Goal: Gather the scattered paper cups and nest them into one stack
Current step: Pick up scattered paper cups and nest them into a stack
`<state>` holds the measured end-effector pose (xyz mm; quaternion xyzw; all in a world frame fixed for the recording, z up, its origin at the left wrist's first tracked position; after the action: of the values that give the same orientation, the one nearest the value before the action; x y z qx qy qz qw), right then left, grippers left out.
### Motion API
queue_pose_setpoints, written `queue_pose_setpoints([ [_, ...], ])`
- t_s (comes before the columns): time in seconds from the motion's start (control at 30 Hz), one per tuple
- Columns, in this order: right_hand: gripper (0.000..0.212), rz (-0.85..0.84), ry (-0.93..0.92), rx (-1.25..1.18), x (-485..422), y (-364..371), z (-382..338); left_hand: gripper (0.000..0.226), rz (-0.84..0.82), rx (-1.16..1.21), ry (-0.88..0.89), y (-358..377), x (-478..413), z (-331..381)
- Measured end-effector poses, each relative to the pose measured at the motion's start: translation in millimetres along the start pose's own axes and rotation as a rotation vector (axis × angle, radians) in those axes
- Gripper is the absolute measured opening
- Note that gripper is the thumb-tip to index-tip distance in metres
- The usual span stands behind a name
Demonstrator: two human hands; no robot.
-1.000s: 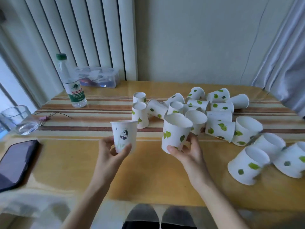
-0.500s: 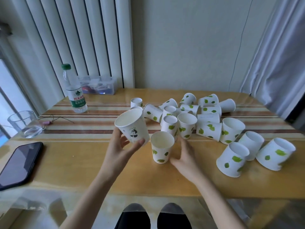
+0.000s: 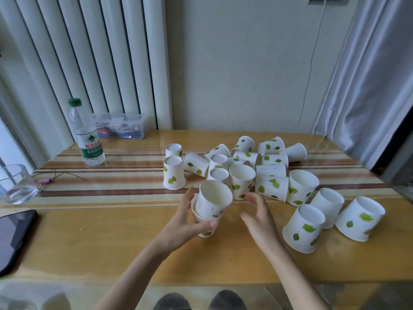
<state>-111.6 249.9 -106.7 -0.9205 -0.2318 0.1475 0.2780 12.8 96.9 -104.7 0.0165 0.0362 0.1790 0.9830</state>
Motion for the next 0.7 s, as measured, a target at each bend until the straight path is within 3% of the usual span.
queue_pose_setpoints([
  [0.1, 0.062, 0.11, 0.022, -0.011, -21, 9, 5, 0.097, -0.017, -0.052, 0.064, 6, -1, -6],
  [0.23, 0.099, 0.178, 0.057, 0.021, -60, 17, 1, 0.072, 0.139, 0.004, 0.063, 1, -5, -16],
  [0.37, 0.086, 0.224, 0.033, -0.031, -80, 18, -4, 0.07, 0.187, -0.01, 0.065, -5, -4, -20],
  [0.53, 0.077, 0.441, -0.112, -0.187, -44, -6, -40, 0.068, 0.23, -0.031, 0.065, -20, -3, -22],
  [0.6, 0.072, 0.319, -0.261, -0.291, -25, -7, -69, 0.066, 0.211, -0.04, 0.059, -20, -3, -23],
  [0.7, 0.064, -0.011, -0.366, -0.264, -11, 11, -97, 0.066, 0.2, -0.041, 0.078, -19, -1, -24],
])
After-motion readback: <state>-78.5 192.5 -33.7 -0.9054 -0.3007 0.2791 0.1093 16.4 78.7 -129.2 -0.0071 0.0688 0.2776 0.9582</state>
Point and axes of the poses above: each hand's wrist, its own x-axis away from the middle knuckle, its own y-axis out of the palm, z = x × y, the point moved 3 cm from there along -x, towards the middle knuckle, and after that the axes turned 15 degrees about x, right-handed, at the moved point
